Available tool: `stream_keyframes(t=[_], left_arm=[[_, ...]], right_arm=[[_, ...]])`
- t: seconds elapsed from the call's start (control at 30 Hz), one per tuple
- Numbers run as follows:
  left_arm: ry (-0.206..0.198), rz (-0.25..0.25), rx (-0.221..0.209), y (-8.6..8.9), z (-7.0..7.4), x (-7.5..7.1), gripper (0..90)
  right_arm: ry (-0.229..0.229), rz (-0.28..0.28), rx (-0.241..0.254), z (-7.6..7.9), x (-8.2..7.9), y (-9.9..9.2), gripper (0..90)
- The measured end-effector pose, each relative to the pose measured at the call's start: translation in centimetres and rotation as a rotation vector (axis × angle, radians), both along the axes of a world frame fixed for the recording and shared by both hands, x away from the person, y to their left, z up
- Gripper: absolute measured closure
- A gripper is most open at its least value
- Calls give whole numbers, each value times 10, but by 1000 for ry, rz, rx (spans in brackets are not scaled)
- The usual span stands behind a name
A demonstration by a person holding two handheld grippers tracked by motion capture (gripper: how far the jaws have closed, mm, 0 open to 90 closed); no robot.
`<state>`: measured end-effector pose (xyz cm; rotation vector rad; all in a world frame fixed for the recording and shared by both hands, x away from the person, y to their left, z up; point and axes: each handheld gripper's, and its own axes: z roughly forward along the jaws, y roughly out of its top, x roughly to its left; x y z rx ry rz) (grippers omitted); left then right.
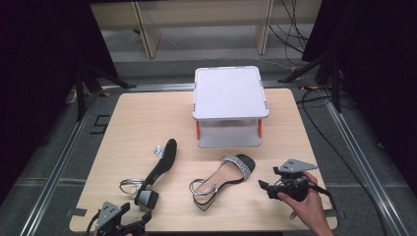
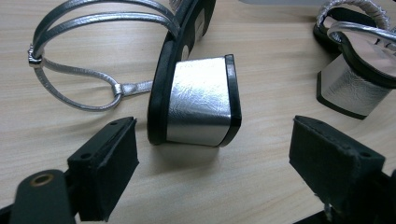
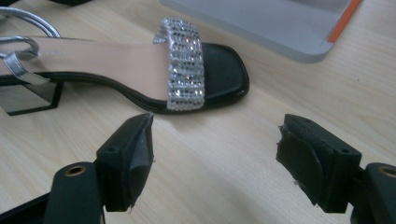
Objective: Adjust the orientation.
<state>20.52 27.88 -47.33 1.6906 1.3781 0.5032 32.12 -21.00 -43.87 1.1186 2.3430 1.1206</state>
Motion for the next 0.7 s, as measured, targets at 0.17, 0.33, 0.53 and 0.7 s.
stream_keyframes(t=[0.17,0.33,0.53,0.7], left_arm=[[15,-3,20,1,1,-1,149],[13,4,11,0,0,0,149],[14,8,9,0,0,0,149],[20,-1,18,0,1,0,149]], right_arm=[[5,-3,34,2,-2,3,264],[-50,15,-19,13,-9,21,233],[-50,66,-12,14,-5,43,202],[-59,56,-76,10,5,58,210]])
